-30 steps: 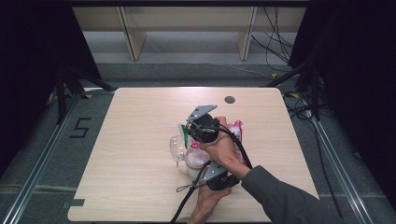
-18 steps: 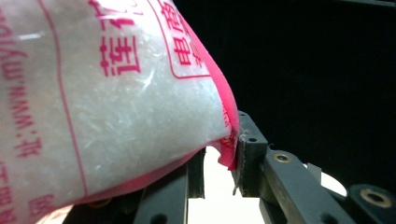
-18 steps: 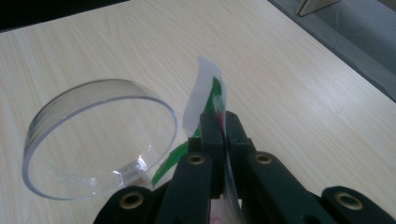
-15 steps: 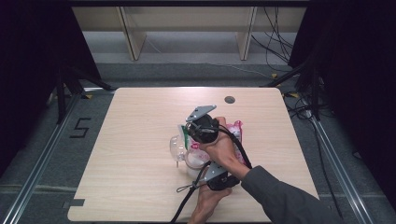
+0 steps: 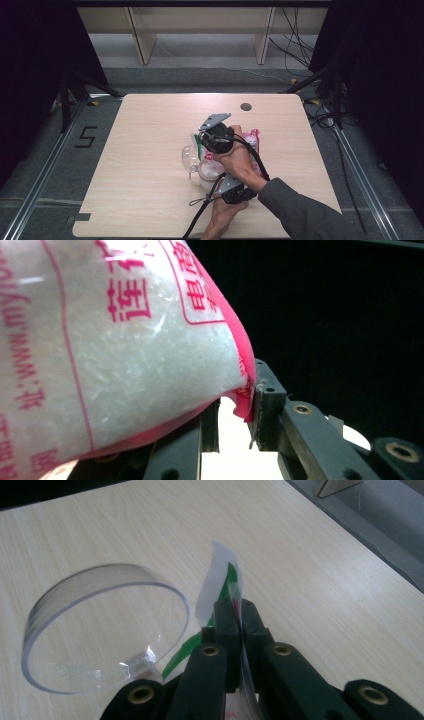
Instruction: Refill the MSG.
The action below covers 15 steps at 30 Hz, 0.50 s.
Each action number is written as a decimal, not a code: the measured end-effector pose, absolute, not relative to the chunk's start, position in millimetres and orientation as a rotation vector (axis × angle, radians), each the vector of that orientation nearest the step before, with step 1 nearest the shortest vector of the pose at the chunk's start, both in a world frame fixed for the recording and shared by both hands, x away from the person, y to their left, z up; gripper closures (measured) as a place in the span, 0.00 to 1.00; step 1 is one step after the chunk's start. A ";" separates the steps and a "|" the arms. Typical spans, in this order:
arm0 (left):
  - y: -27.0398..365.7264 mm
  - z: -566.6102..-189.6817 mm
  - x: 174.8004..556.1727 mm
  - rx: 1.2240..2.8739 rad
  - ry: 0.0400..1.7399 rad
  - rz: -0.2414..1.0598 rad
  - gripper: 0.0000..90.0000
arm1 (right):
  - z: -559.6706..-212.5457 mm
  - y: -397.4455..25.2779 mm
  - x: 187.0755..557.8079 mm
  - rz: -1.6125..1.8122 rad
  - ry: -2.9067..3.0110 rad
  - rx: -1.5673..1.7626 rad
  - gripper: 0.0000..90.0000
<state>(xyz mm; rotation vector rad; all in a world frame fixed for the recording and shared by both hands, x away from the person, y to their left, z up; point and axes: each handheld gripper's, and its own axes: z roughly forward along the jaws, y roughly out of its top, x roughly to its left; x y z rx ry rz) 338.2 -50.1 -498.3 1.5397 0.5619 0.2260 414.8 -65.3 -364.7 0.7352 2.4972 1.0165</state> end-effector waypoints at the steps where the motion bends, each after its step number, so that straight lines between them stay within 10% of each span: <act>1: -49.9 -498.3 338.3 1.540 0.562 0.227 0.85 | -364.7 -65.0 415.1 1.030 2.487 0.740 1.00; 15: -51.3 -499.4 338.6 1.546 0.557 0.213 0.85 | -363.3 -69.8 415.0 1.037 2.488 0.722 1.00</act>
